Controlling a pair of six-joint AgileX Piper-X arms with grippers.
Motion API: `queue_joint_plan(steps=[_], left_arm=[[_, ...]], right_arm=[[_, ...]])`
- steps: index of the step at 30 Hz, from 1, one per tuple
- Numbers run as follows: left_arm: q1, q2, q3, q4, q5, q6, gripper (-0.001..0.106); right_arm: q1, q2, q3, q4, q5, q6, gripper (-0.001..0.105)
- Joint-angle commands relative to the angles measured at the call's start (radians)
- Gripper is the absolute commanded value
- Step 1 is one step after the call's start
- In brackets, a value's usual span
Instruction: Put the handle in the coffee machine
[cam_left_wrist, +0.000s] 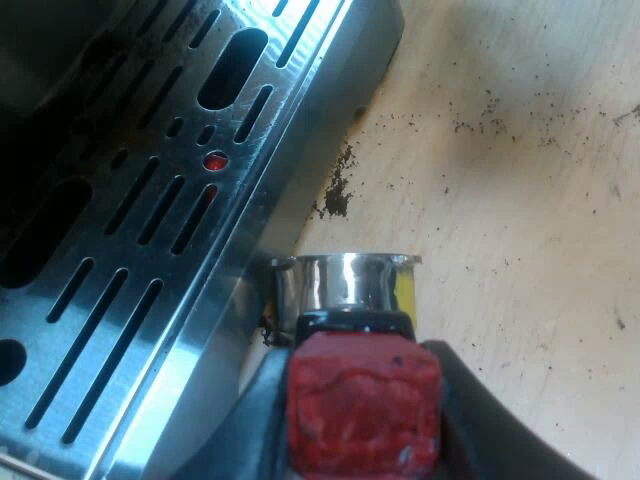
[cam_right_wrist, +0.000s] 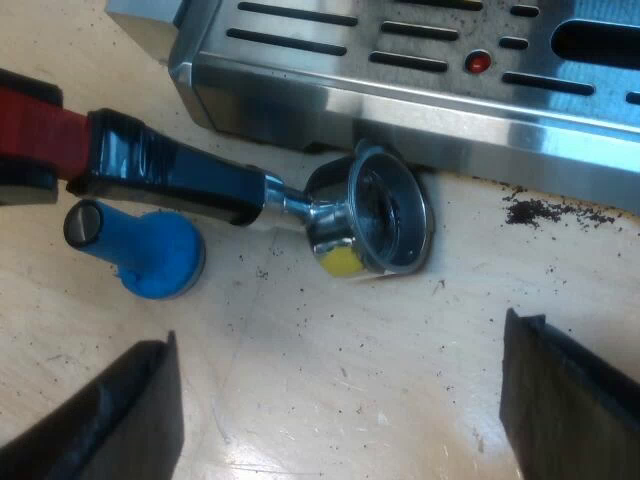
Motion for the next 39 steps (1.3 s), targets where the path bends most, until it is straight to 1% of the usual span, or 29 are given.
queue_joint_plan(steps=[1,6,10,12,14,15,19,24,30,33,38,39], left_arm=[[0.002,-0.005,-0.008,-0.023,-0.016,-0.006,0.0],[0.002,-0.005,-0.008,-0.023,-0.016,-0.006,0.0],[0.002,-0.005,-0.008,-0.031,-0.016,-0.006,0.0],[0.002,-0.005,-0.013,-0.047,-0.016,-0.006,0.0],[0.002,-0.005,-0.03,-0.045,-0.016,-0.006,0.0],[0.002,-0.005,-0.035,-0.045,-0.016,-0.006,0.0],[0.002,-0.005,-0.059,-0.04,-0.016,-0.022,0.0],[0.002,-0.005,-0.053,0.021,-0.01,-0.014,0.0],[0.002,-0.005,-0.053,0.121,-0.008,0.045,0.0],[-0.001,-0.005,-0.053,0.189,-0.003,0.082,0.0],[-0.02,-0.005,-0.053,0.319,-0.008,0.167,0.0],[-0.023,-0.005,-0.053,0.329,-0.008,0.177,0.0]], right_arm=[[0.001,-0.008,-0.008,-0.006,0.007,0.0,0.067],[0.001,-0.008,-0.008,-0.029,0.004,-0.005,0.067],[0.001,-0.008,-0.008,-0.102,-0.001,-0.028,0.068],[0.001,-0.008,-0.008,-0.124,-0.001,-0.043,0.072],[0.001,-0.008,-0.008,-0.134,-0.001,-0.053,0.079],[0.001,-0.008,-0.008,-0.134,-0.001,-0.053,0.081],[0.001,-0.008,-0.008,-0.123,-0.017,-0.056,0.081],[0.001,-0.008,-0.008,-0.082,-0.024,-0.056,0.081],[0.001,-0.008,-0.008,-0.011,-0.024,-0.056,0.081],[0.001,-0.008,-0.008,0.021,-0.024,-0.056,0.081],[0.001,-0.008,-0.006,0.071,-0.024,-0.056,0.081],[0.001,-0.008,-0.003,0.071,-0.024,-0.056,0.081]])
